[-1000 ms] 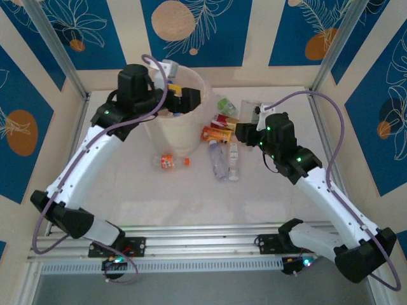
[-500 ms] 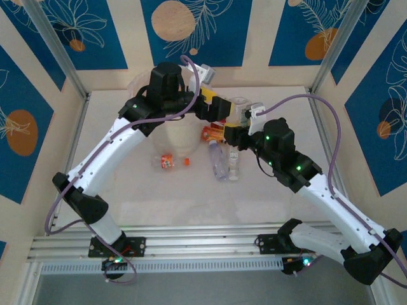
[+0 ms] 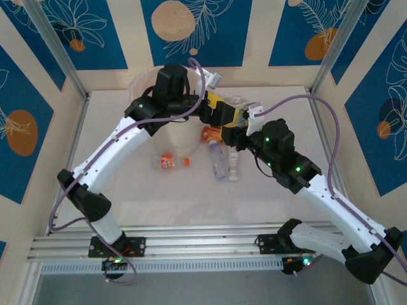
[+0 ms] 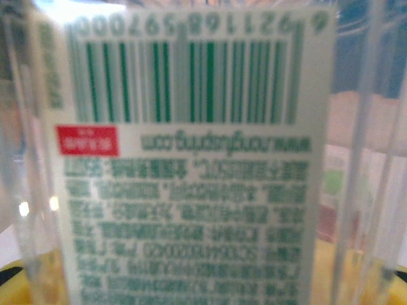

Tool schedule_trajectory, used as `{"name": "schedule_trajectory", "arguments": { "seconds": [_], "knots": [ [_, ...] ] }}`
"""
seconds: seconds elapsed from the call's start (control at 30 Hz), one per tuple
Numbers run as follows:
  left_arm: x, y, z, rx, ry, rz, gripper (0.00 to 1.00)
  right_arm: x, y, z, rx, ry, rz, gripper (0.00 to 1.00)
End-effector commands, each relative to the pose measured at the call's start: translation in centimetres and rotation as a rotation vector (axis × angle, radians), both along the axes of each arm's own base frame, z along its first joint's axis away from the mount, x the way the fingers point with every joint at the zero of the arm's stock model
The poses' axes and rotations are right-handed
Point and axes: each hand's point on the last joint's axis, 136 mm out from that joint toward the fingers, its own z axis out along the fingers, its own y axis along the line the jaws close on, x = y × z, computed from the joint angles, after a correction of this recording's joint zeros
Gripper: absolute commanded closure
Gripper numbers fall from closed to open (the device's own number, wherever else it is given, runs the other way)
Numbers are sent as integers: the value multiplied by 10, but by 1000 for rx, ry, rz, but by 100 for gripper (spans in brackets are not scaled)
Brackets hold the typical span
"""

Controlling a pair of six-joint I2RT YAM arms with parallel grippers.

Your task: Put the plastic bottles in the bin

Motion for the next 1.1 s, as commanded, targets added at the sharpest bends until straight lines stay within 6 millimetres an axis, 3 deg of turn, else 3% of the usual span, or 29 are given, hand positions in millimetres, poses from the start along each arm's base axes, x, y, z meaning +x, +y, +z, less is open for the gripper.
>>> {"name": "schedule_trajectory", "arguments": {
  "seconds": [0.0,0.1,0.2,0.3,0.5,0.67,0.77,0.83,0.97,1.07],
  "knots": [
    [-9,-7,13,-35,-15,-45,0,1,4,17,16,-53,9,54],
    [-8,-10,11,-34,-9,-48,2,1,7,17,16,-50,15,54],
    [-8,-13,10,-39,-4,-61,10,1,8,18,18,-51,18,54],
    [-9,-16,9,-42,7,-74,21,1,10,19,19,-53,19,54],
    [-10,-17,9,-44,10,-83,59,3,9,19,20,-54,7,53],
    [-9,-14,11,-38,-11,-65,71,3,7,17,16,-46,-6,49],
    [-5,-10,13,-33,-37,-34,77,3,5,16,13,-37,-15,36],
    [-2,-7,19,-32,-68,-7,78,3,3,15,12,-30,-22,22],
    [9,6,32,-13,-153,72,79,0,-1,14,7,-20,-29,3],
    [20,21,43,10,-215,152,80,-4,-6,14,12,-14,-36,1]
  ]
}}
